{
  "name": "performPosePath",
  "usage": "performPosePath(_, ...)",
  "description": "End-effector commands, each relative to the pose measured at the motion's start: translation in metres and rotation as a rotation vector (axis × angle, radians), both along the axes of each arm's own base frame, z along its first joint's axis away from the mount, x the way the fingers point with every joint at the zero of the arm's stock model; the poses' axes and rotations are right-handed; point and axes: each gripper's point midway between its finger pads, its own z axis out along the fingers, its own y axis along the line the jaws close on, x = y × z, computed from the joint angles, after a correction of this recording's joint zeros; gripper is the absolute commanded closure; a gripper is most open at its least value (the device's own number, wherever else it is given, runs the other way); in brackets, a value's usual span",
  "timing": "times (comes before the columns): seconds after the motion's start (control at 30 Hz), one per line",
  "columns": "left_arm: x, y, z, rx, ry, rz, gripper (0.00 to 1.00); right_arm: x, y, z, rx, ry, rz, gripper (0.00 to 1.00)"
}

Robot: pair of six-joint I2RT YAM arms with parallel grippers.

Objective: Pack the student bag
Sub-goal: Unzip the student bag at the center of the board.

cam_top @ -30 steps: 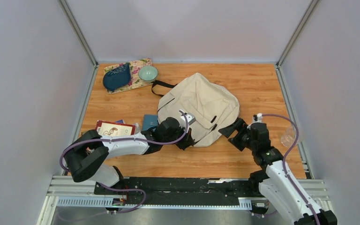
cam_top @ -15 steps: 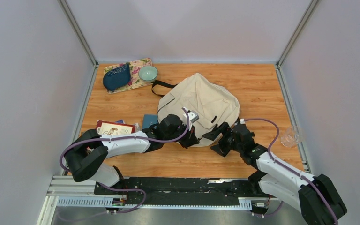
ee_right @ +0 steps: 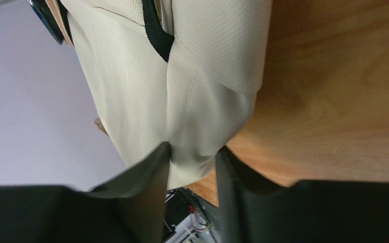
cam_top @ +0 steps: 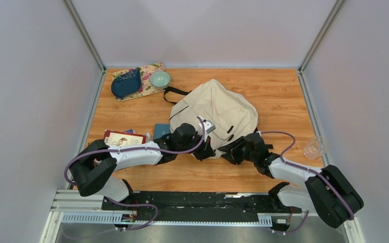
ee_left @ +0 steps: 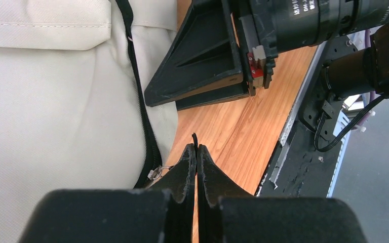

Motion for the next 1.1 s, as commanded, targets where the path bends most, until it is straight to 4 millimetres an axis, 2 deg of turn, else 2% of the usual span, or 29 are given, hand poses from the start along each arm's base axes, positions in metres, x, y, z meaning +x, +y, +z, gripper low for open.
performPosePath(0.0,-0.005,-0.016,0.030,-0.082,-0.034,-0.065,1.00,0.016,0.008,0.013,0.041,-0.053,-0.031,0.73)
performPosePath(0.1,-0.007,-0.013,0.029,-0.074,-0.039,-0.070,1.00,0.020,0.004,0.006,0.009,-0.054,-0.041,0.96)
performPosePath(0.13,-0.007,-0.011,0.028,-0.070,-0.041,-0.068,1.00,0.023,0.001,0.005,-0.004,-0.062,-0.043,1.00)
performPosePath(0.2,-0.006,-0.007,0.025,-0.052,-0.047,-0.057,1.00,0.027,-0.003,0.006,-0.019,-0.080,-0.043,1.00)
performPosePath(0.3,-0.004,0.005,0.016,-0.004,-0.068,-0.025,1.00,0.034,-0.017,0.006,-0.077,-0.107,-0.048,1.00)
performPosePath(0.33,-0.003,0.013,0.013,0.016,-0.082,-0.006,1.00,0.039,-0.028,0.006,-0.095,-0.111,-0.072,1.00)
performPosePath(0.4,0.009,0.034,-0.002,0.115,-0.122,0.078,1.00,0.040,-0.043,0.002,-0.151,-0.124,-0.058,1.00)
performPosePath(0.43,0.013,0.045,-0.006,0.149,-0.144,0.113,1.00,0.047,-0.058,0.007,-0.166,-0.145,-0.092,1.00)
performPosePath(0.47,0.023,0.058,-0.012,0.204,-0.188,0.167,1.00,0.044,-0.068,0.001,-0.219,-0.151,-0.066,1.00)
performPosePath(0.5,0.025,0.068,-0.017,0.231,-0.190,0.183,1.00,0.045,-0.075,0.002,-0.238,-0.161,-0.064,1.00)
performPosePath(0.53,0.033,0.085,-0.024,0.264,-0.199,0.243,1.00,0.053,-0.089,0.009,-0.258,-0.187,-0.092,1.00)
performPosePath(0.6,0.039,0.105,-0.036,0.289,-0.178,0.295,1.00,0.052,-0.102,0.007,-0.324,-0.207,-0.050,1.00)
performPosePath(0.63,0.046,0.113,-0.035,0.282,-0.167,0.332,1.00,0.057,-0.109,0.013,-0.342,-0.222,-0.055,1.00)
performPosePath(0.73,0.047,0.114,-0.032,0.253,-0.159,0.335,1.00,0.062,-0.115,0.020,-0.388,-0.240,0.004,1.00)
performPosePath(0.8,0.046,0.103,-0.024,0.204,-0.153,0.307,1.00,0.060,-0.104,0.023,-0.354,-0.258,0.083,1.00)
performPosePath(0.87,0.039,0.091,-0.019,0.154,-0.114,0.266,1.00,0.056,-0.088,0.033,-0.275,-0.282,0.147,0.69)
performPosePath(0.9,0.039,0.084,-0.015,0.127,-0.110,0.254,1.00,0.053,-0.085,0.035,-0.251,-0.276,0.155,0.59)
performPosePath(0.93,0.034,0.078,-0.012,0.099,-0.085,0.231,1.00,0.050,-0.082,0.038,-0.216,-0.258,0.140,0.42)
performPosePath(0.97,0.034,0.075,-0.008,0.076,-0.085,0.227,1.00,0.040,-0.080,0.033,-0.193,-0.239,0.142,0.35)
performPosePath(1.03,0.032,0.070,-0.004,0.049,-0.069,0.217,1.00,0.031,-0.079,0.045,-0.159,-0.259,0.104,0.22)
performPosePath(1.07,0.033,0.068,-0.001,0.036,-0.071,0.216,1.00,0.022,-0.083,0.038,-0.169,-0.217,0.076,0.21)
